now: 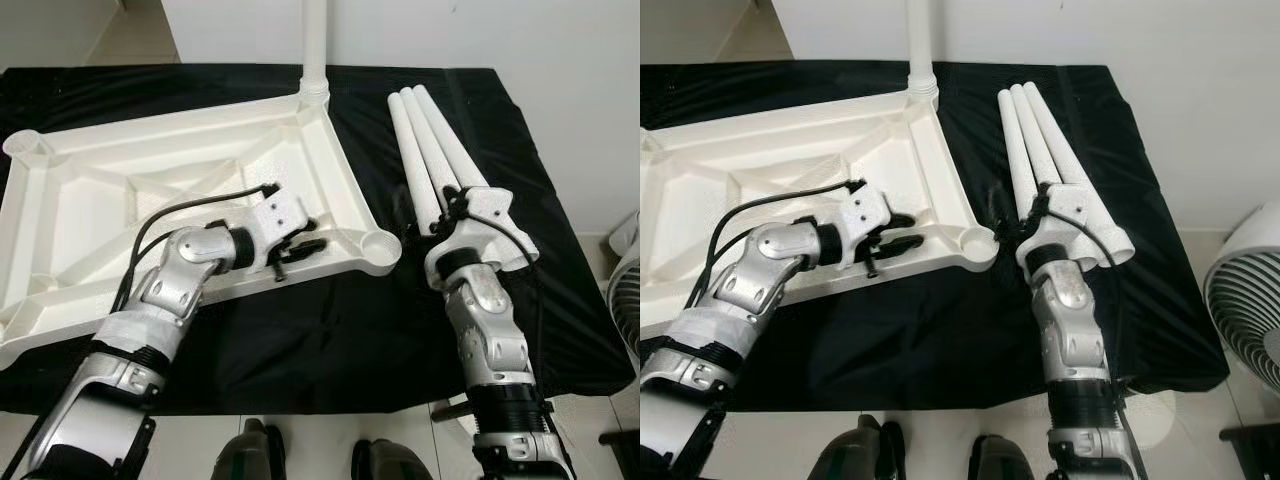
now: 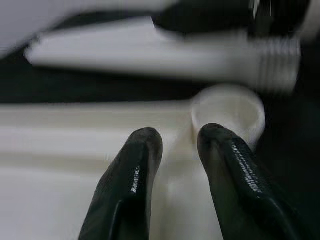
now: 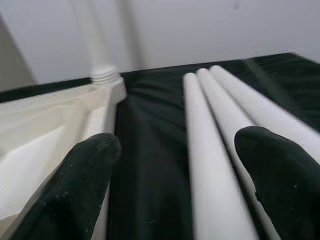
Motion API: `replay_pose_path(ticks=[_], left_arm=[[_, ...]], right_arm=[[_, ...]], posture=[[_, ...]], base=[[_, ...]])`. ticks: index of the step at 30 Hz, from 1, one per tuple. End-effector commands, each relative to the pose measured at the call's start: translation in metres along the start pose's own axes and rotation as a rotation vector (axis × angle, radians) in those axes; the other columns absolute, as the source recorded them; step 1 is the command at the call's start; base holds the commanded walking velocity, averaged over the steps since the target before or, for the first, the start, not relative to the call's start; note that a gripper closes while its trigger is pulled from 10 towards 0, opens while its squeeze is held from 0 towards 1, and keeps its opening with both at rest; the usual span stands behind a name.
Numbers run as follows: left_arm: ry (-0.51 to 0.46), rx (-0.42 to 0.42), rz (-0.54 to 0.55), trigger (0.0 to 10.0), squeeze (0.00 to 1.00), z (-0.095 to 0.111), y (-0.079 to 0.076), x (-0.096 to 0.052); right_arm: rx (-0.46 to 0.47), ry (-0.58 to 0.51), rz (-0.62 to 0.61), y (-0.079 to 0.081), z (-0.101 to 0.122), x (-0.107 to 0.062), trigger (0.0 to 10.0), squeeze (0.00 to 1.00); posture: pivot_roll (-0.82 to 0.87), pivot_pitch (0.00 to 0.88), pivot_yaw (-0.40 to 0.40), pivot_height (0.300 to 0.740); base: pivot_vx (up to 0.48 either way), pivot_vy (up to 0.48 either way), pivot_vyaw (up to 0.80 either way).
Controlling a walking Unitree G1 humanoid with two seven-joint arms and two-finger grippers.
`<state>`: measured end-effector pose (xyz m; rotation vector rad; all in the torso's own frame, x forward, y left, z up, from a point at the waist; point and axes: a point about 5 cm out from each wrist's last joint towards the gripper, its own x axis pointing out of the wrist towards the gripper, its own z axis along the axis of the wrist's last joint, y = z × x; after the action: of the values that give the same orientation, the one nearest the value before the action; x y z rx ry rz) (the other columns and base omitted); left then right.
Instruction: Building children table
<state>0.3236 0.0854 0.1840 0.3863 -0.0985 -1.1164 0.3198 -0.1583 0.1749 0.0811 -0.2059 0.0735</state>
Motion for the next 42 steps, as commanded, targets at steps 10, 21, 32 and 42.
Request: replay_pose_path(ticks=[10,21,32,42], left_arm=[[-0.054,-0.193,0.296,10.0,0.00,0.008,0.005,-0.005],[-0.104,-0.298,0.326,10.0,0.00,0.019,-0.018,0.004],[-0.099,-0.331,0.322,10.0,0.00,0.025,-0.032,0.003],[-0.123,-0.320,0.325,10.0,0.00,0.039,-0.041,0.004]], right_arm=[[-0.075,0.205,-0.129,-0.015,-0.012,0.023,10.0,0.00],[-0.102,0.237,-0.092,-0.010,-0.006,0.036,10.0,0.00],[-0.042,0.343,-0.070,-0.001,-0.006,0.037,10.0,0.00],[-0.025,0.516,-0.087,-0.004,-0.022,0.030,10.0,0.00]], posture=[[-0.05,0.071,0.017,0.740],[-0.05,0.063,0.002,0.740],[-0.05,0.052,-0.003,0.740],[-0.06,0.048,-0.009,0.740]], base=[[0.000,0.000,0.00],[0.000,0.000,0.00],[0.000,0.000,0.00],[0.000,0.000,0.00]])
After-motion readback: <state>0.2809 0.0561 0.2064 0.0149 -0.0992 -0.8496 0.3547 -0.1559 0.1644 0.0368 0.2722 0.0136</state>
